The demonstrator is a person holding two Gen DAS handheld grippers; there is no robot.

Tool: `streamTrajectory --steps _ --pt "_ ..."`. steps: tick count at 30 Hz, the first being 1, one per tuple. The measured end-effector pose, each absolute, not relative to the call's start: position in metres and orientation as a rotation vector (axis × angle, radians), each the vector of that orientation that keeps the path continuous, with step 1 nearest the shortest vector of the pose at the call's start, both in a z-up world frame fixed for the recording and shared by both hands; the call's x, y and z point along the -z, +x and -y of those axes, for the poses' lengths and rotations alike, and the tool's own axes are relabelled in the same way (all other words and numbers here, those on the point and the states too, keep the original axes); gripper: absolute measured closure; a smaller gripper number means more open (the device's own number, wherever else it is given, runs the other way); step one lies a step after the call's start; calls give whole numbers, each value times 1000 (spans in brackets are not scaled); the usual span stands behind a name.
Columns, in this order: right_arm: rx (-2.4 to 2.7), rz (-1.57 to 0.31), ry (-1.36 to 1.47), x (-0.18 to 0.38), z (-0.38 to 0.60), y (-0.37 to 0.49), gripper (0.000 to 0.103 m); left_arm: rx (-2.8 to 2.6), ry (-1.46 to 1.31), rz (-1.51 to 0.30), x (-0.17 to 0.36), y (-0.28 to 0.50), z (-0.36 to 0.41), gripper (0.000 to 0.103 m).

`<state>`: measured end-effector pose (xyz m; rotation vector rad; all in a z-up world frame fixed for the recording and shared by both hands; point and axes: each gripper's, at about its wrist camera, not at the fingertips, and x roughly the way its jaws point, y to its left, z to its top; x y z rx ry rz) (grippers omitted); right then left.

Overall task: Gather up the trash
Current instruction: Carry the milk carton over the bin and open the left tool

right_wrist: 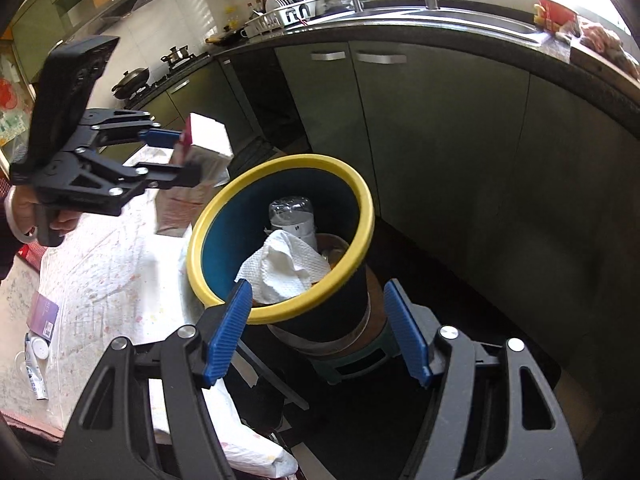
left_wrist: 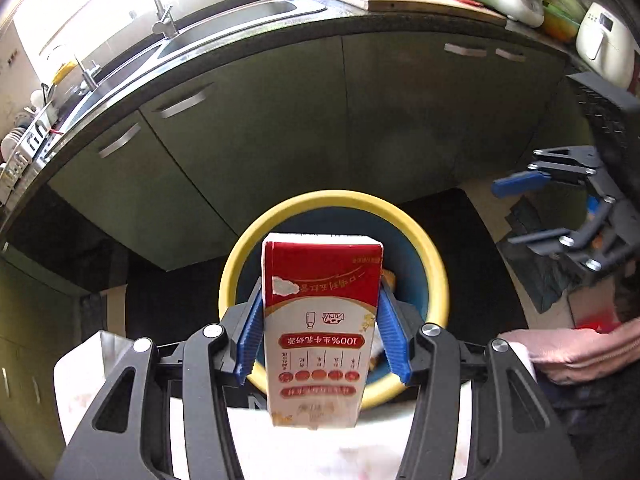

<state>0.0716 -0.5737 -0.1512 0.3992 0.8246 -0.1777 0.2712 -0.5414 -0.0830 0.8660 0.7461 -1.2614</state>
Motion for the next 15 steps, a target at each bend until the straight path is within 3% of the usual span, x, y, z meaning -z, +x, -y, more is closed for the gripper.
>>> streamTrajectory --steps 1,3,10,12,15 --pt "178 -827 403 152 574 71 38 1256 866 -746 89 273 547 49" --pt "176 -831 408 154 575 72 38 1227 866 -763 100 278 553 31" --pt "139 -818 401 152 567 76 38 1164 827 -747 69 260 513 30" --pt "117 -821 397 153 562 80 38 1121 749 -749 44 253 481 20" --pt "71 -835 382 156 548 87 38 1047 630 -742 10 240 433 16"
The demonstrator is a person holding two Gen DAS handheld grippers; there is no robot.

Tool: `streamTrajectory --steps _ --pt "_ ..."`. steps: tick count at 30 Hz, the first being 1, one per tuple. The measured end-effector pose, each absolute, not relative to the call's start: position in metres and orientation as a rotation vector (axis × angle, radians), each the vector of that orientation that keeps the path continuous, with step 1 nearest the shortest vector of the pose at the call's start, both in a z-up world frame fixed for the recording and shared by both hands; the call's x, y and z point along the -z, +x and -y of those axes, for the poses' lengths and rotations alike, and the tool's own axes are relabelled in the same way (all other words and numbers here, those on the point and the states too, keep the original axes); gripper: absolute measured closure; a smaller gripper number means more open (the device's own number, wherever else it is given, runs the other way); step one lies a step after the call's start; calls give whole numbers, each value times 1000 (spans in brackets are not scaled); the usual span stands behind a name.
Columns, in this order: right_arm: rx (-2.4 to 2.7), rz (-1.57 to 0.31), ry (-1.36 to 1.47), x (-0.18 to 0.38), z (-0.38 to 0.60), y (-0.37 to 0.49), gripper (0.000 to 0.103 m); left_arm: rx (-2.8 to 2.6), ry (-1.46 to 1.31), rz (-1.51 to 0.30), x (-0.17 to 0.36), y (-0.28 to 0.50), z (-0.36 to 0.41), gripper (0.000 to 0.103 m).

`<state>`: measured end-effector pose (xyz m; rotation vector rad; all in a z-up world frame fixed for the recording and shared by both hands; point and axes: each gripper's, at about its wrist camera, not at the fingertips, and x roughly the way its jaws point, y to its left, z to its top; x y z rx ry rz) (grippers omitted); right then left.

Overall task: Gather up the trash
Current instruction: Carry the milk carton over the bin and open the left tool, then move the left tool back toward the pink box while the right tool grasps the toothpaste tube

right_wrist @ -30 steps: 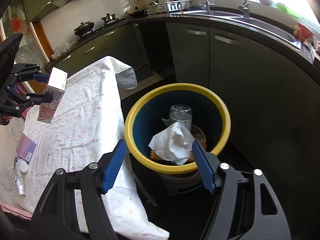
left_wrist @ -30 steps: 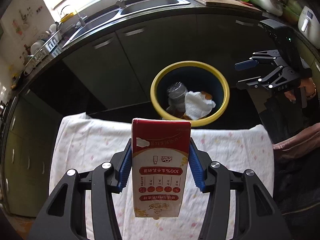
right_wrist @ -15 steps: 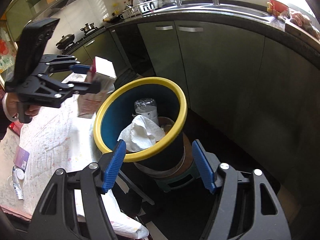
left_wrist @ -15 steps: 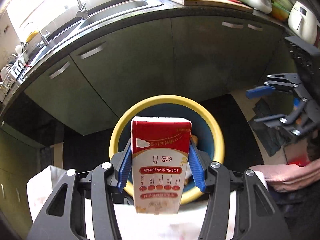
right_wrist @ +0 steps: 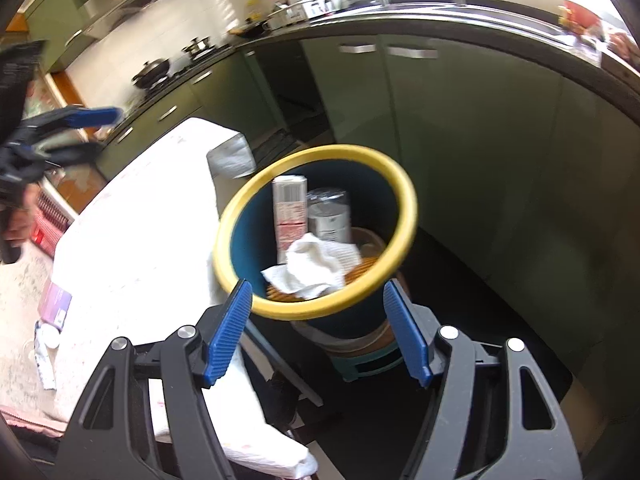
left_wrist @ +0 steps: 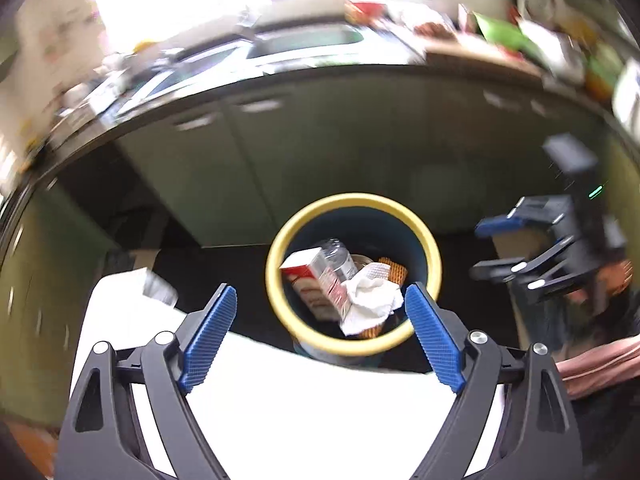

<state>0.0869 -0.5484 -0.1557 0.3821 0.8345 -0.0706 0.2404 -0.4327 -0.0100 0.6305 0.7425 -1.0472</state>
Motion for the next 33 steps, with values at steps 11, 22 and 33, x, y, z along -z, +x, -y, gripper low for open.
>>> streamTrajectory --steps 11,22,33 --pt "-248 -885 221 147 437 116 38 558 411 -725 -40 190 229 10" --pt "-779 -962 76 121 230 120 38 157 164 -705 -24 107 21 5" --pt "-886 -1112 61 137 114 119 44 13 137 -706 10 54 -48 5"
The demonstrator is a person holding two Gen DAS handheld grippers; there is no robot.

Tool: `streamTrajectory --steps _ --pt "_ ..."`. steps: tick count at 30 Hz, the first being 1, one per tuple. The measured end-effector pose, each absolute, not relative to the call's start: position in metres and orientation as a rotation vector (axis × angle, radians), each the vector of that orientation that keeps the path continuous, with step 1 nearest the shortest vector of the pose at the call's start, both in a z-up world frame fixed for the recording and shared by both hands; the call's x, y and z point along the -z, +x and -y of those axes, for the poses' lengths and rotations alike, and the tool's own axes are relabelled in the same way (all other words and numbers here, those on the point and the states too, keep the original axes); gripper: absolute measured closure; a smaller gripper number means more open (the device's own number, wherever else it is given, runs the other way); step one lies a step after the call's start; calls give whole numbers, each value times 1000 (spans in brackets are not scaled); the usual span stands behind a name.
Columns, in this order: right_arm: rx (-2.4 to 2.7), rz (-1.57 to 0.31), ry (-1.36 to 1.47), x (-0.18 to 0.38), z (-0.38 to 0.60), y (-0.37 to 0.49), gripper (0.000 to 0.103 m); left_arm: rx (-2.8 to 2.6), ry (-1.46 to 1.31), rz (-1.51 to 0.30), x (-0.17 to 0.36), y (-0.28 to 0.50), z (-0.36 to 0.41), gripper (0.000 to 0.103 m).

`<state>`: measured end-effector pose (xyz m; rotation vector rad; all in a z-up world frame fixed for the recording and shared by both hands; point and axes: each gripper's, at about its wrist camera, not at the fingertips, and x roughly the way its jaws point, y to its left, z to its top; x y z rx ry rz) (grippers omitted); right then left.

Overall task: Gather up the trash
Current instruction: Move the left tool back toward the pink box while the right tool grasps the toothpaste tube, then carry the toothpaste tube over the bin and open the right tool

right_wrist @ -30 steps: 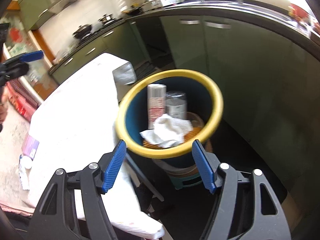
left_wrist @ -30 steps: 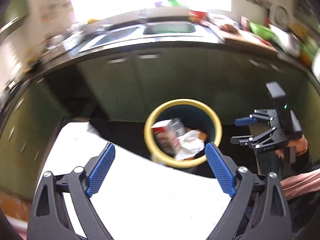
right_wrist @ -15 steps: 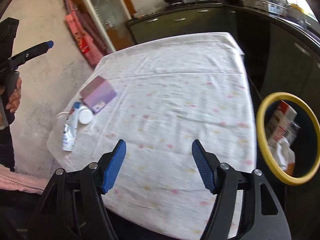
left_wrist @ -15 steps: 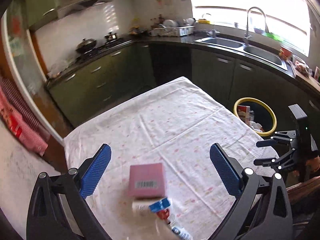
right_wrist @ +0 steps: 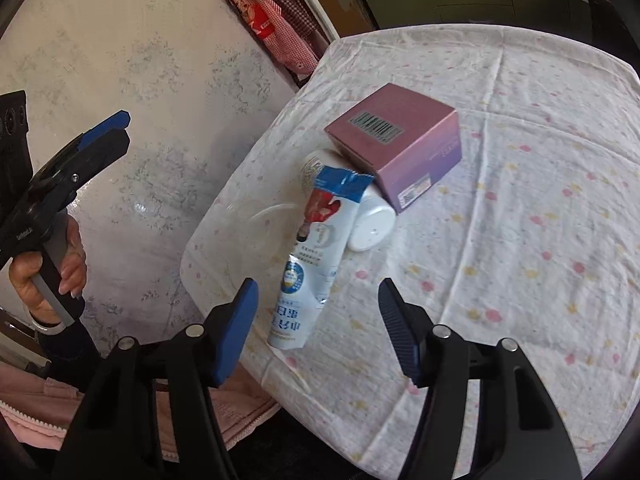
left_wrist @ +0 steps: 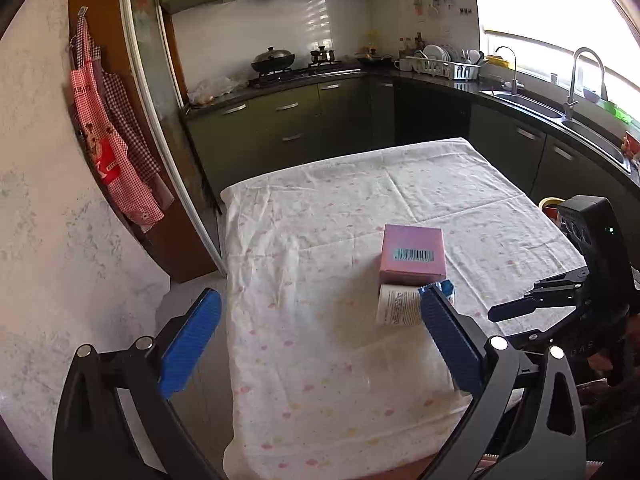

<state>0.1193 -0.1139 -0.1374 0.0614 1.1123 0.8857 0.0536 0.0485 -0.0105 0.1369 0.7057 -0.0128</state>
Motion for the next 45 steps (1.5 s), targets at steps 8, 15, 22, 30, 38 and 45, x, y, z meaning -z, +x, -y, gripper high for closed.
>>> streamTrajectory --steps 8,15,22,30,38,45 --pt "-830 -1162 28 158 87 127 48 52 107 -715 29 42 -59 5" --pt "-837 -1176 42 161 86 128 71 75 118 -711 33 37 -56 5" --pt "-820 -1117 28 153 97 127 86 83 132 -702 31 34 -50 5" --pt "-705 -996 59 127 161 128 86 115 173 -691 26 36 -31 5" --pt "-290 -925 115 116 319 171 86 190 266 -670 24 41 6 5" --pt "34 -1031 179 164 451 218 86 247 307 -680 28 46 33 5"
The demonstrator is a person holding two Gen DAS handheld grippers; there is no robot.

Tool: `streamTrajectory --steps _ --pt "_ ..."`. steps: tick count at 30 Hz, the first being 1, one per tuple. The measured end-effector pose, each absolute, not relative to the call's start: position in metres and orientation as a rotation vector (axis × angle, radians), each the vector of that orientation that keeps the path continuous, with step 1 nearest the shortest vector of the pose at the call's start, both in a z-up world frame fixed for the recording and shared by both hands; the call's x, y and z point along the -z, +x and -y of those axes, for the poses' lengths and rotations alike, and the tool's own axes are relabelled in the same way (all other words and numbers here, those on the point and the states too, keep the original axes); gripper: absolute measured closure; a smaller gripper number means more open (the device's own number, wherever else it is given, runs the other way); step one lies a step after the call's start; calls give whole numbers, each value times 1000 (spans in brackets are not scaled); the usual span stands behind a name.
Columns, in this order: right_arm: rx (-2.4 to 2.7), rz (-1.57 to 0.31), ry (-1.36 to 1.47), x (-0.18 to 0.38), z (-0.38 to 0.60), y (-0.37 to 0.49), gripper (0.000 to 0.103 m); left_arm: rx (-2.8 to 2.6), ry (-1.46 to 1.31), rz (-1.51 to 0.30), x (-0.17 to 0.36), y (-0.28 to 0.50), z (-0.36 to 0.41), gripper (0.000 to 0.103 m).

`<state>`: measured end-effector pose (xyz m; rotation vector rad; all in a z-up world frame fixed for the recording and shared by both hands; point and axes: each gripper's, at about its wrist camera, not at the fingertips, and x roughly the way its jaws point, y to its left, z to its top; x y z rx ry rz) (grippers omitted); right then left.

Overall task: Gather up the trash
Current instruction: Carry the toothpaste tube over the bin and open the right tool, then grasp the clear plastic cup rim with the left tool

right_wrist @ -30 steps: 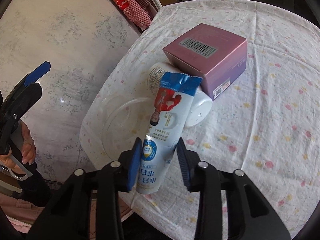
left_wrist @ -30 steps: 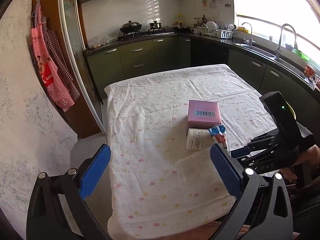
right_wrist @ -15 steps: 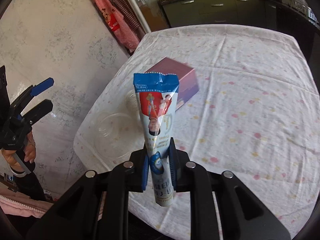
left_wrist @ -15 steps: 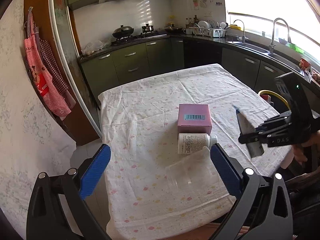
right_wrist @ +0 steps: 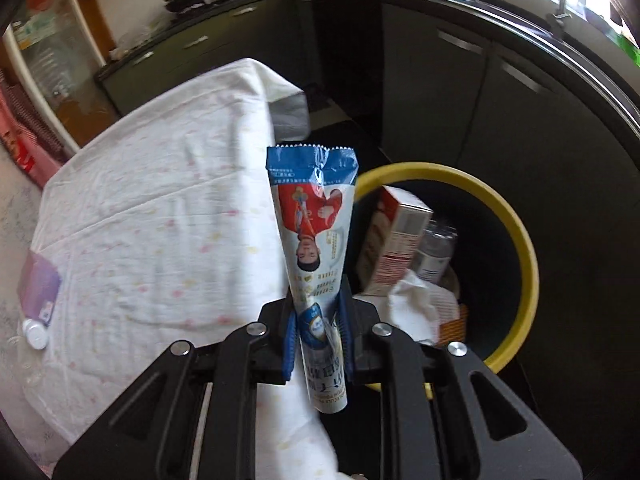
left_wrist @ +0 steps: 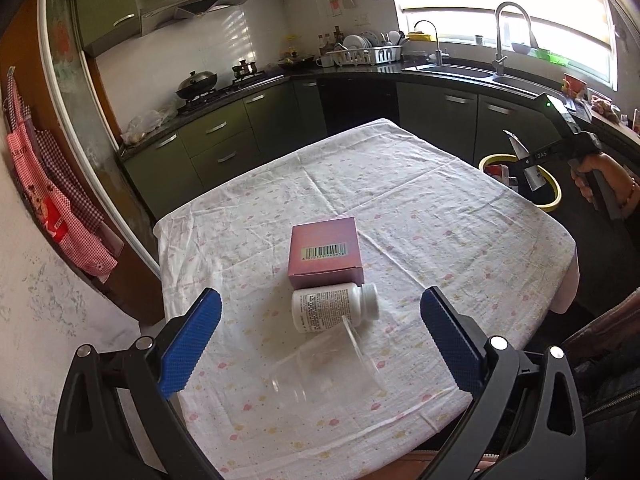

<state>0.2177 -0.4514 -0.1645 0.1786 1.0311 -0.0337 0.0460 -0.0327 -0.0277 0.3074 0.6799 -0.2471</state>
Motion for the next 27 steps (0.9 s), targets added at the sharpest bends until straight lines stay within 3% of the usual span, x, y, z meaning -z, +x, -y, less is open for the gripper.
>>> streamTrajectory --steps 8,9,10,11,17,19,27 --pt "183 -1098 205 201 504 242 84 260 310 -693 28 51 37 5" --pt "199 -1112 190 205 506 244 76 259 310 -696 29 52 37 5" --pt "222 -1119 182 206 509 245 62 259 309 -699 30 52 37 5" --pt "258 -1109 170 206 512 244 57 258 307 -703 31 52 37 5" --pt "275 -971 91 178 482 200 49 232 316 -718 39 53 38 5" --pt "238 -920 61 168 459 179 42 209 321 -724 42 55 38 5" --pt "35 -819 63 146 382 133 42 110 350 -768 57 53 42 5"
